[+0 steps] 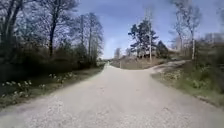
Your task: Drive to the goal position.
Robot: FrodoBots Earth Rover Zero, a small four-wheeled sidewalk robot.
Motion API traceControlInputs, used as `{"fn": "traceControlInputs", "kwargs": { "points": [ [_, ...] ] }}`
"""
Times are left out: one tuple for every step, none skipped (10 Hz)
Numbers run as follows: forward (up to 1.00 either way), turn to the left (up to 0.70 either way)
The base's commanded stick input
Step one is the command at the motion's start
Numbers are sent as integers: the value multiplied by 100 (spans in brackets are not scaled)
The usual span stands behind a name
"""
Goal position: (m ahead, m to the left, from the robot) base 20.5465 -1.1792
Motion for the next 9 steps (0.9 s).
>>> {"fn": "traceControlInputs", "kwargs": {
  "points": [
    [85,0],
    [85,0],
    [85,0],
    [85,0],
    [85,0],
    [85,0],
    [85,0],
    [85,0],
    [85,-32]
  ]
}}
